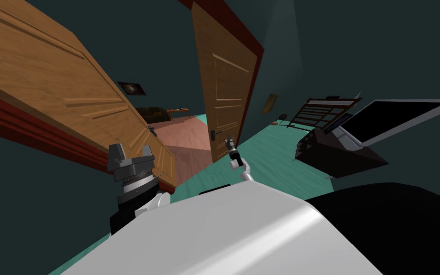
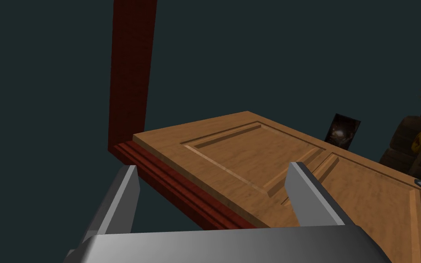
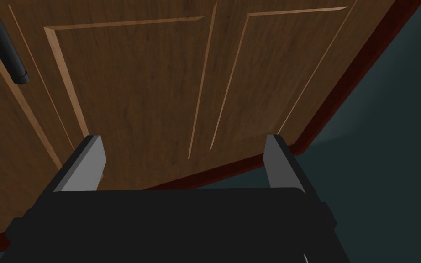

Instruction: Push the door open

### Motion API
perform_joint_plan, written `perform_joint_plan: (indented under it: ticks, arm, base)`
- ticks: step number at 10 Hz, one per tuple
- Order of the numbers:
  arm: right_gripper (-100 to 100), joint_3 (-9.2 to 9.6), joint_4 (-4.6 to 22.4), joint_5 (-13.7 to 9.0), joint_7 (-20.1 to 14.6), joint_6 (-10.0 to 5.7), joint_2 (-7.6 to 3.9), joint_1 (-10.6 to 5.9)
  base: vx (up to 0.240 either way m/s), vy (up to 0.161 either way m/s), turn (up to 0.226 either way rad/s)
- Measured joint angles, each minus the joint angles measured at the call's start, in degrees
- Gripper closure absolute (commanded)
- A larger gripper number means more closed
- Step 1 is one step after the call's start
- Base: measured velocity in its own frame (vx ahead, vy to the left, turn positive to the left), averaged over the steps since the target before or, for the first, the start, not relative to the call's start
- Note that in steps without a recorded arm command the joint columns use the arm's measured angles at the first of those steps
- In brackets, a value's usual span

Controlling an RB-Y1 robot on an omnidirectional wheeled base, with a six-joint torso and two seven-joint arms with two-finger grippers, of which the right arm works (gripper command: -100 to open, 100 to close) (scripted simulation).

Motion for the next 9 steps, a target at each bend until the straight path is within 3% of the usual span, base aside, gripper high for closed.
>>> perform_joint_plan:
  ticks: [9]
  arm:
    - [-100, 0.53, 13.65, 0.14, -0.68, 0.04, -0.05, -7.91]
  base:
    - [0.037, -0.058, 0.058]
